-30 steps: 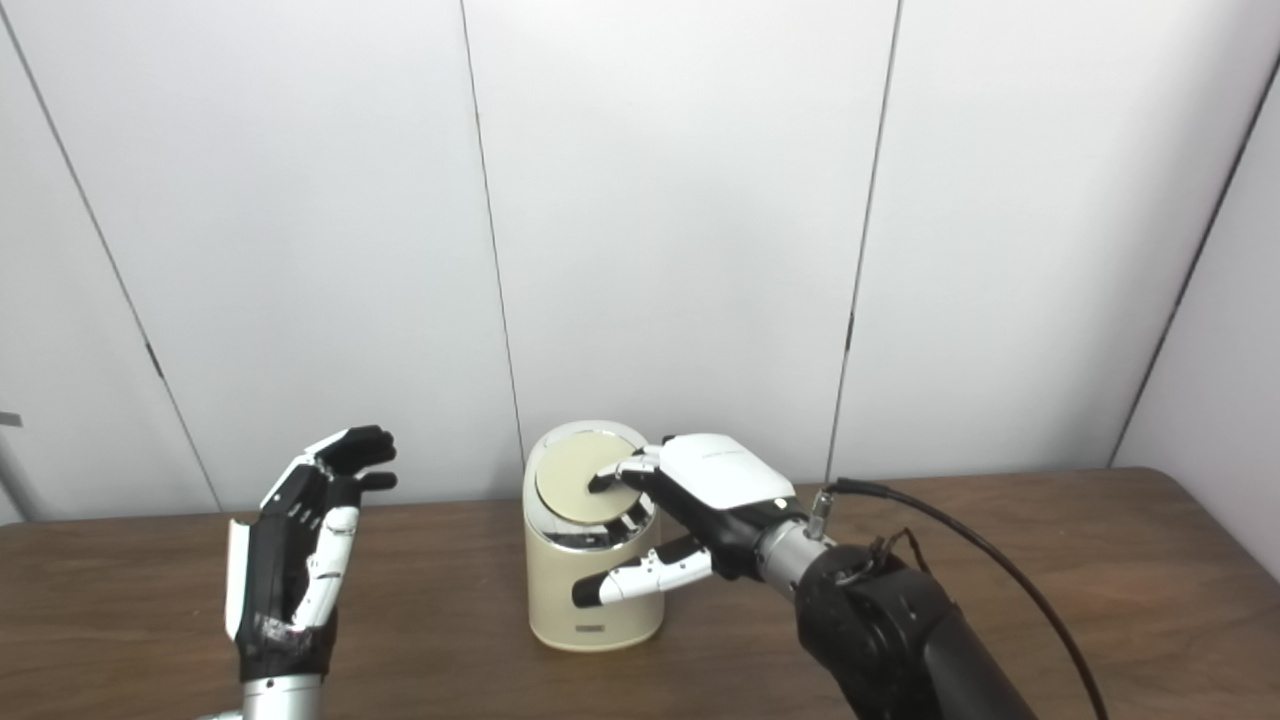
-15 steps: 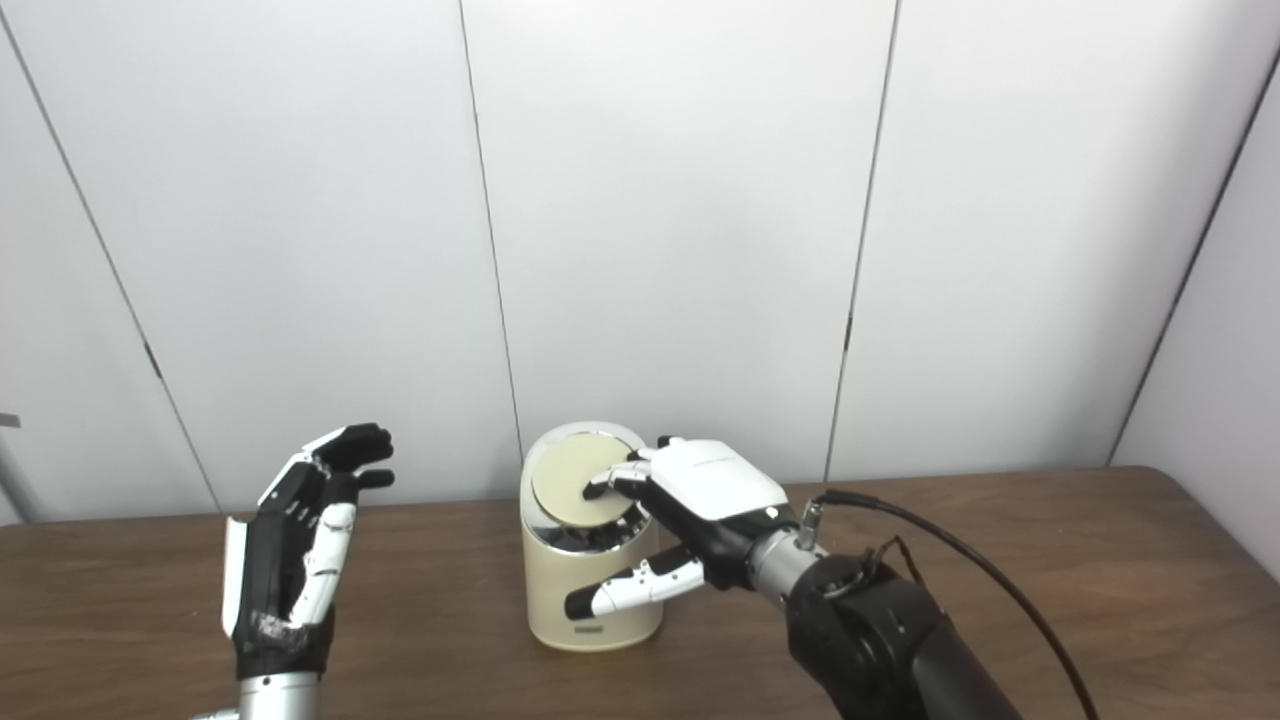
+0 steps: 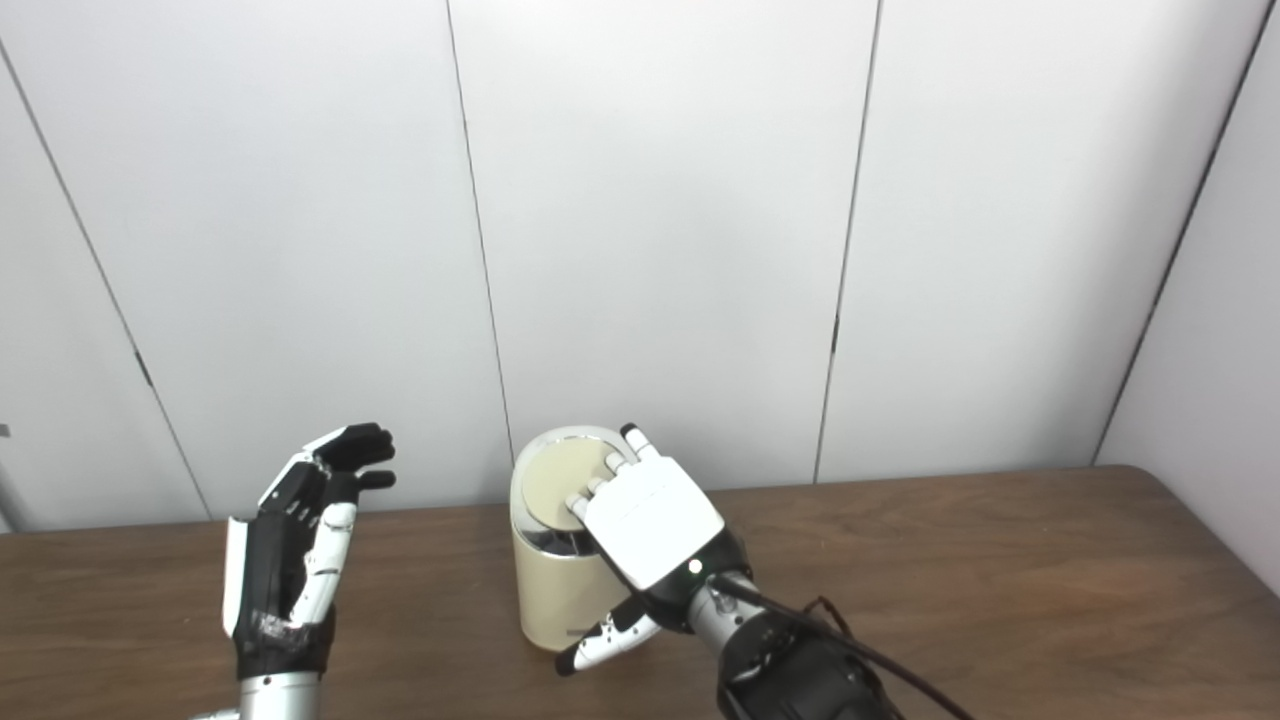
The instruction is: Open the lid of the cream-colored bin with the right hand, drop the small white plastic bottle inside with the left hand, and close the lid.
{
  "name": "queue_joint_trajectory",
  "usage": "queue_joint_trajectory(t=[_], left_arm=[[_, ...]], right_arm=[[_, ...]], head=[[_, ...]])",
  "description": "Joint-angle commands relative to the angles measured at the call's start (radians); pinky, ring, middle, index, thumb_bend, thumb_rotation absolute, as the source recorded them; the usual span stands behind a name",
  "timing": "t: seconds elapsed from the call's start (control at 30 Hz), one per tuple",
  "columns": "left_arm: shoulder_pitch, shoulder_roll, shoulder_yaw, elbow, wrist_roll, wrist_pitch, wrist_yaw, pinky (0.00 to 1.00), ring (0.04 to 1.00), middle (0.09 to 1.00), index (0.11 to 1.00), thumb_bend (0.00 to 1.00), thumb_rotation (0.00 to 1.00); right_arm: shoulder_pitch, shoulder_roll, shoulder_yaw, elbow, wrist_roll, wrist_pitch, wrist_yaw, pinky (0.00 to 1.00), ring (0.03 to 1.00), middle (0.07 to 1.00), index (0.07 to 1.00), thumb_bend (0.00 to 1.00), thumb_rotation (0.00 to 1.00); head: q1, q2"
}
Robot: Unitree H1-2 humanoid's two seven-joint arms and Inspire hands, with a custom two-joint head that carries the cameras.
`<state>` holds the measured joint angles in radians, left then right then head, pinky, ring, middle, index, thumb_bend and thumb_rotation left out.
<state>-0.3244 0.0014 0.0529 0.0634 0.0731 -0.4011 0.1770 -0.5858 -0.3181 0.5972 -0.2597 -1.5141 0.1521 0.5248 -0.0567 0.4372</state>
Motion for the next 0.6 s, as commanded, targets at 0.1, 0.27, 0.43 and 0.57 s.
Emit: queue_joint_trajectory(t=[0.1,0.27,0.43,0.57], left_arm=[[-0.034,0.006,0.004,-0.03,-0.005,-0.023,-0.01,0.64,0.723,0.722,0.709,0.54,0.68],[-0.036,0.007,0.005,-0.025,-0.008,-0.028,-0.01,0.64,0.718,0.717,0.704,0.53,0.67],[-0.036,0.003,0.006,-0.021,-0.008,-0.025,-0.008,0.63,0.714,0.713,0.701,0.54,0.67],[-0.036,0.002,0.005,-0.019,-0.006,-0.027,-0.01,0.63,0.716,0.714,0.702,0.53,0.67]], right_arm=[[0.033,0.027,0.005,0.034,-0.006,-0.046,0.299,0.99,0.922,0.847,0.79,0.92,0.96],[0.036,0.045,-0.016,0.012,-0.001,-0.053,0.345,0.95,0.894,0.827,0.783,0.95,0.98],[0.038,0.054,-0.045,-0.006,0.024,-0.053,0.342,0.95,0.909,0.838,0.795,0.93,0.99],[0.072,0.075,-0.129,-0.022,0.138,-0.031,0.16,0.87,0.868,0.813,0.775,0.87,0.89]], head=[[-0.004,0.002],[-0.008,0.002],[-0.011,0.0],[-0.007,-0.003]])
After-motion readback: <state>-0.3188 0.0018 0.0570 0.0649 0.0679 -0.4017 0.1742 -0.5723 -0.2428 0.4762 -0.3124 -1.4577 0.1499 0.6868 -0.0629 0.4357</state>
